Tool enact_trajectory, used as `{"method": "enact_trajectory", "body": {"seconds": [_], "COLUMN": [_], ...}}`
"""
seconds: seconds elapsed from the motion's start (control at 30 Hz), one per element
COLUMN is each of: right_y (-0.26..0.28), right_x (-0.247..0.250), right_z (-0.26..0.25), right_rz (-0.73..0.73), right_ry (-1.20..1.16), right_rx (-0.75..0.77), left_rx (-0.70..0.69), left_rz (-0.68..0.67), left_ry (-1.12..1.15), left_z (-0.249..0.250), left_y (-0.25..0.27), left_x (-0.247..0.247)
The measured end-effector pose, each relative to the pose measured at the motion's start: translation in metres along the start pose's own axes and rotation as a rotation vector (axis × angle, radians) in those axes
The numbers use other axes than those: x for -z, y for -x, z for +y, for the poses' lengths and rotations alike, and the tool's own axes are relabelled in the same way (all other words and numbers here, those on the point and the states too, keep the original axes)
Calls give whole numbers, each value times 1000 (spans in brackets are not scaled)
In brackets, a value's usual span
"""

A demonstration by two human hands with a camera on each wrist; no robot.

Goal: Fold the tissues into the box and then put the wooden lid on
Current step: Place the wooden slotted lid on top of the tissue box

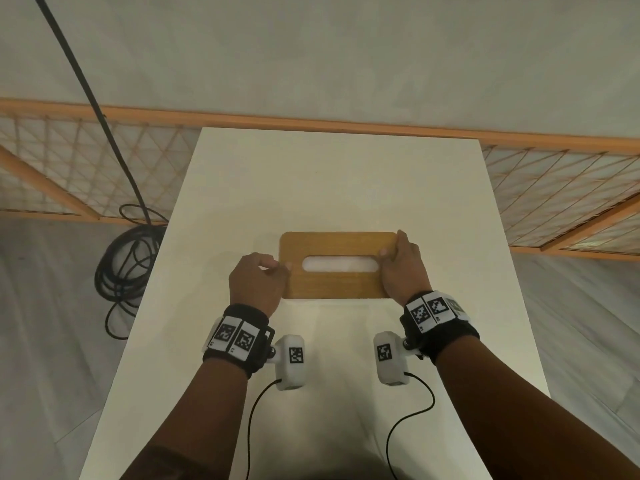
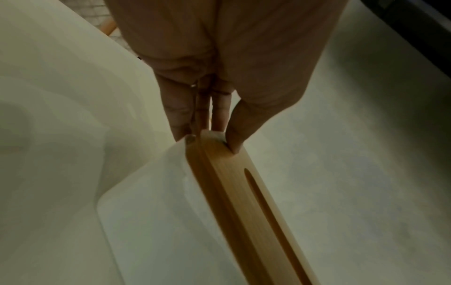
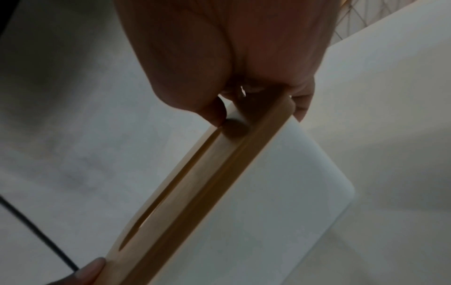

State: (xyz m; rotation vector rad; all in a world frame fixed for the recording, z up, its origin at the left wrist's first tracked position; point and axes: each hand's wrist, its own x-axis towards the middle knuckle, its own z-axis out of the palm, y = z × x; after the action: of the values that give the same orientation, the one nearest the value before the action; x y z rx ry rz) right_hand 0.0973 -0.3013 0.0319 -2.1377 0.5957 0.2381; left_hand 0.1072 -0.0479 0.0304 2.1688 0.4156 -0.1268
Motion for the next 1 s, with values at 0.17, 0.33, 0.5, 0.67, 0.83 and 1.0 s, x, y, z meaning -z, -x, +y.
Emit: {"method": "enact_trajectory", "body": {"seconds": [0.17,0.33,0.5,0.67,0.83,1.0], "right_y": [-2,-4,-9,-7,-5,-7], "right_x": [-5,-20,-16,-17,-25,-25], "right_z": [-3,-12,-3,9,13,12], "right_rz": [13,-7,2,46,156,172], "right_ry": [45,144,167,194,299,319], "right_rx": [-14,40,80,131,149,107], "left_rx": [-31,-117,-126,-210,-164,-280], "left_rz": [13,-10,-51,-110,-107,-267], "left_ry": [11,-91,-95,-214,-142,-277], "left_z": [1,8,10,1,-8,-9], "left_y": [-3,-10,-16,-16,-10,-1], "left_x": [4,3,3,-2,-17,-18]}}
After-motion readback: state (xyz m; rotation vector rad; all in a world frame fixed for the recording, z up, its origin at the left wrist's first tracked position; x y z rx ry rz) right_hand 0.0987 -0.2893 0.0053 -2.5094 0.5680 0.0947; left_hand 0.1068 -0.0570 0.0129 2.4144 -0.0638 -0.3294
